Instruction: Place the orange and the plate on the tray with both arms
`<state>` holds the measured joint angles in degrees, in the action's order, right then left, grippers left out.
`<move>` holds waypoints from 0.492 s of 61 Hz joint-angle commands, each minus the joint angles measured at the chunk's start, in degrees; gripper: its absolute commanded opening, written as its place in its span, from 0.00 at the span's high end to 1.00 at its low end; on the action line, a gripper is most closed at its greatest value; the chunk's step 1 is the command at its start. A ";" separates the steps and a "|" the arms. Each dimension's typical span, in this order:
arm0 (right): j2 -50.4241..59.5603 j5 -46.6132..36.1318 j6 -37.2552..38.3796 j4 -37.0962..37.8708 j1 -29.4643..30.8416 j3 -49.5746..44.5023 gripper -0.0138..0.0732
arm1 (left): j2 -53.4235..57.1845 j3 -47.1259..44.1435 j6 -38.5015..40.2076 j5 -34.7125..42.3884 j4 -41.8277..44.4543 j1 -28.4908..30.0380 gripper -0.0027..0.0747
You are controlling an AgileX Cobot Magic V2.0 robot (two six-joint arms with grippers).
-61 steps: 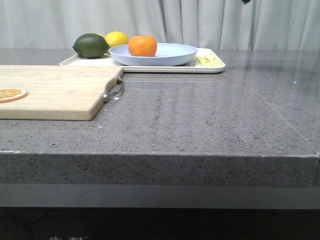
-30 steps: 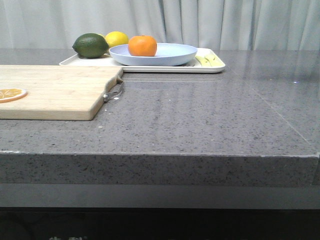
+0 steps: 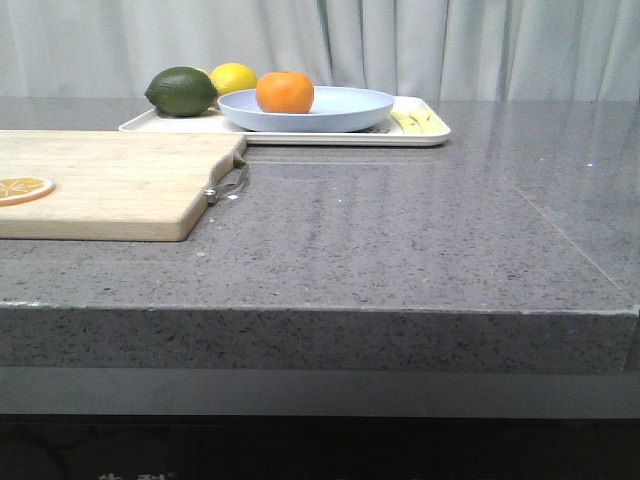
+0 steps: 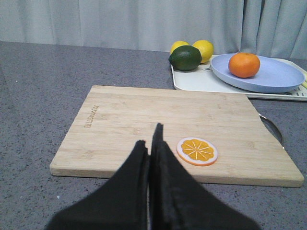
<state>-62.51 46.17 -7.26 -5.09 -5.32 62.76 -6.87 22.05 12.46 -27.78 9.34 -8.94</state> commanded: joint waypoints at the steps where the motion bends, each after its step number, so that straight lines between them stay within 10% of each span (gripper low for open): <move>1: 8.33 -11.84 -0.83 -0.97 0.00 -7.35 0.92 | -0.58 1.46 0.49 4.92 -0.07 0.18 0.99; 30: 44.04 -33.26 -0.94 -0.34 0.00 -40.74 0.92 | -0.58 1.46 0.49 4.92 -0.07 0.18 0.99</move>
<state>-22.00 19.66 -7.48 -5.58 -5.32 22.65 -6.87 22.05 12.46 -27.78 9.34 -8.94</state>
